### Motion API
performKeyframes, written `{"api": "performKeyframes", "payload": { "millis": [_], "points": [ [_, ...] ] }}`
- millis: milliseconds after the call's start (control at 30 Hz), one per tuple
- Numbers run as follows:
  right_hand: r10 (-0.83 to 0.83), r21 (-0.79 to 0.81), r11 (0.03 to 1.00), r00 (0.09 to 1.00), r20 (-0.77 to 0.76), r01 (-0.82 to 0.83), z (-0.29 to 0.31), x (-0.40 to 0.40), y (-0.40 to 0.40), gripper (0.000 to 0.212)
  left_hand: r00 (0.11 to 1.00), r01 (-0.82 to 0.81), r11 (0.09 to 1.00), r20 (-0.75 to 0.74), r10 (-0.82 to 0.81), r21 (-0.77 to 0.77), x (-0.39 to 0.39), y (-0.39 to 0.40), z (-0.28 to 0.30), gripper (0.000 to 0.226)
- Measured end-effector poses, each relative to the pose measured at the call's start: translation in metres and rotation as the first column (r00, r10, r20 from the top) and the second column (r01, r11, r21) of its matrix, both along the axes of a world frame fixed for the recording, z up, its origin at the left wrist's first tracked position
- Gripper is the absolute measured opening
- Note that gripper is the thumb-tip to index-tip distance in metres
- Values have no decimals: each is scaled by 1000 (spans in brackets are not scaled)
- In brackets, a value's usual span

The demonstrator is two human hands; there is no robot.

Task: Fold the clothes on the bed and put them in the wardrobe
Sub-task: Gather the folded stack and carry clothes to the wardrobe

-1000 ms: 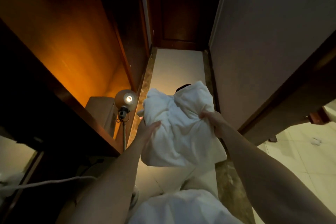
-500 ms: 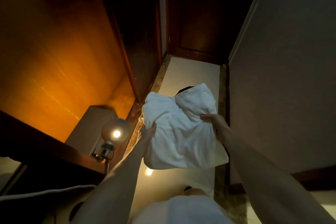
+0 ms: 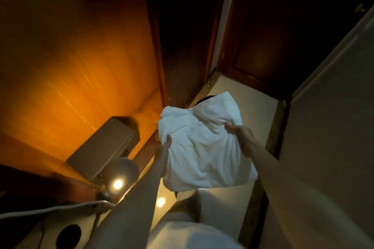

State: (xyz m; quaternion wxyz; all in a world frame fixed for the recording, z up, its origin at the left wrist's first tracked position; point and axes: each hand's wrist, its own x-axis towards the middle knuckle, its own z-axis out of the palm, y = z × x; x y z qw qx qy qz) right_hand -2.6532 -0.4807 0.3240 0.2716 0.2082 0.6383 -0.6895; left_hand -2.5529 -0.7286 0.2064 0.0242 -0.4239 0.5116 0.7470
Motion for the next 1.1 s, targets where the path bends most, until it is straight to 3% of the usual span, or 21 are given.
{"api": "performKeyframes", "payload": {
  "millis": [167, 300, 433, 600, 700, 833, 967, 1033, 1100],
  "points": [
    [142, 46, 989, 990, 16, -142, -5, -94, -50, 46, 988, -152, 988, 19, 152, -27, -69, -36, -10, 104],
    [290, 78, 954, 957, 10, -290, -2, -162, -98, 49, 980, -194, 979, -38, 197, 65, -115, -78, -31, 87],
    [418, 106, 903, 909, 4, -416, -1, -210, -143, 45, 964, -259, 961, -30, 263, 100, -142, -117, -56, 85],
    [510, 100, 855, 860, 20, -509, -10, -259, -194, 45, 949, -310, 936, -13, 316, 167, -159, -128, -5, 90],
    [568, 114, 815, 822, 31, -568, -22, -288, -228, 51, 909, -413, 899, 10, 416, 142, -167, -136, 1, 87],
    [649, 101, 752, 759, 57, -651, -35, -322, -274, 39, 814, -581, 812, 33, 580, 58, -182, -149, -7, 77],
    [740, 104, 660, 668, 81, -744, -55, -357, -318, 61, 711, -702, 711, 23, 703, -24, -216, -155, 4, 51],
    [783, 87, 609, 615, 94, -788, -71, -375, -339, 80, 677, -733, 678, 31, 735, -52, -229, -160, 7, 60],
    [806, 101, 578, 586, 87, -810, -75, -385, -359, 86, 647, -759, 646, 23, 762, -83, -239, -166, 3, 73]
  ]
}}
